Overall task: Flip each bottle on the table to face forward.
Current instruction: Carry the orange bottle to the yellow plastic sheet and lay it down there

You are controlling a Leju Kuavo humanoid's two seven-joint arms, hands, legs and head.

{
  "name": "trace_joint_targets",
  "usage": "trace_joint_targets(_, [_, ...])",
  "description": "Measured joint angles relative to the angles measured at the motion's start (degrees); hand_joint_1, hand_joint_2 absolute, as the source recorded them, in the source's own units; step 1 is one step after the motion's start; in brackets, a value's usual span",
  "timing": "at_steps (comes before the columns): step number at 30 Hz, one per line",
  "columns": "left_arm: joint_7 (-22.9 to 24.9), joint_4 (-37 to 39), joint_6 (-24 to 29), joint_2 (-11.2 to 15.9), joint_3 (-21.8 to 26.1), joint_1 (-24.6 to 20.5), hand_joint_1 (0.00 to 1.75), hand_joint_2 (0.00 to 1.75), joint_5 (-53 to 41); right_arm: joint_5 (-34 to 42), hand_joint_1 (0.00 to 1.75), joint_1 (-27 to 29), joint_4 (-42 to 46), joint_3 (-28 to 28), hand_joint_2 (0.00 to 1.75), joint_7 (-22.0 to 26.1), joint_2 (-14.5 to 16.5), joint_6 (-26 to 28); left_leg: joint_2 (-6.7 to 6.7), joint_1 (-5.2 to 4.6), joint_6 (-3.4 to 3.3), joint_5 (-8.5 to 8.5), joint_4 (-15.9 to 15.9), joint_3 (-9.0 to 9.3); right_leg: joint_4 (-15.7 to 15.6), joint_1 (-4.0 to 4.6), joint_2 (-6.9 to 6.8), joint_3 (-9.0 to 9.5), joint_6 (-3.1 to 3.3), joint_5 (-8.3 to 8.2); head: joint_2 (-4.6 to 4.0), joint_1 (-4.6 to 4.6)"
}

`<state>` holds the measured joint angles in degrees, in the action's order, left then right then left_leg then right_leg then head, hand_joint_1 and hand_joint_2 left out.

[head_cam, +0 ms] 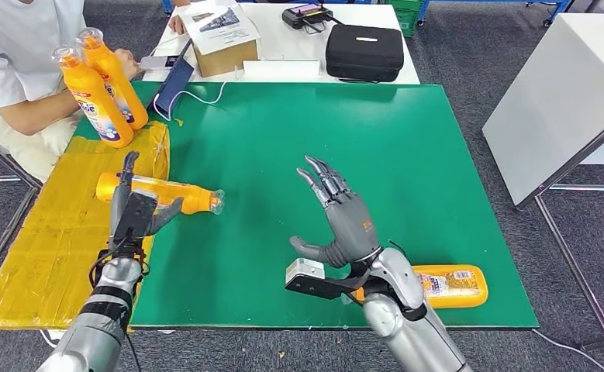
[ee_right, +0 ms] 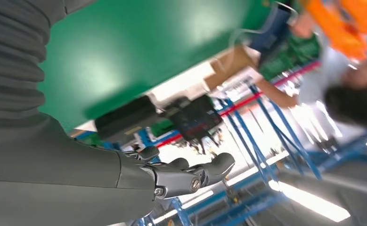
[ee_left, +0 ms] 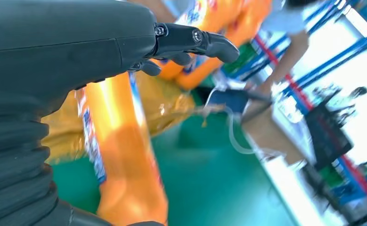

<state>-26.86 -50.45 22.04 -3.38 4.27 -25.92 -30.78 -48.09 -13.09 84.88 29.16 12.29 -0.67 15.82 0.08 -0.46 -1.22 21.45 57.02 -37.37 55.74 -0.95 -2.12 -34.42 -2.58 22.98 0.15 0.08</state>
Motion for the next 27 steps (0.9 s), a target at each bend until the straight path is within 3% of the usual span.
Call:
trace_joint_targets(5, [-0.1,-7.4,-0.9,-0.4,0.2,3.2,0.0,1.75,2.9,-2.0,0.0,0.7,-0.9,0.1,1.75,-0.9,-2.3,-3.4,0.02,0.01,0.01,0.01,0.0,-0.04,0.0,0.0,0.02,-0.06,0.01,0.01,0.0,0.0])
trace_joint_targets(10, [0.4,-13.6,-3.7,-1.2,-0.3,7.0,0.0,1.75,4.9,-0.8,0.0,2.9,-1.6,0.7,1.75,1.3,-8.9,-9.5,-0.15,-0.03,-0.01,0.01,0.0,-0.1,0.0,-0.04,-0.08,-0.06,-0.01,0.01,0.0,0.01])
trace_joint_targets(16, [0.6,-16.2,-5.1,-2.4,-2.7,9.6,0.0,1.75,5.6,2.4,0.0,6.5,-1.3,-0.2,1.75,2.9,-16.1,-11.6,-0.22,-0.06,-0.06,0.06,0.0,-0.14,-0.1,-0.05,-0.1,-0.03,-0.04,-0.01,0.0,0.0])
trace_joint_targets(27, [0.6,-17.4,-5.2,-3.4,-4.1,10.2,0.0,1.75,5.6,2.8,0.0,8.3,-0.3,-1.2,1.75,2.7,-19.4,-12.3,-0.11,-0.01,-0.05,0.05,0.0,-0.1,-0.1,0.0,-0.09,-0.06,-0.04,-0.01,0.0,-0.01])
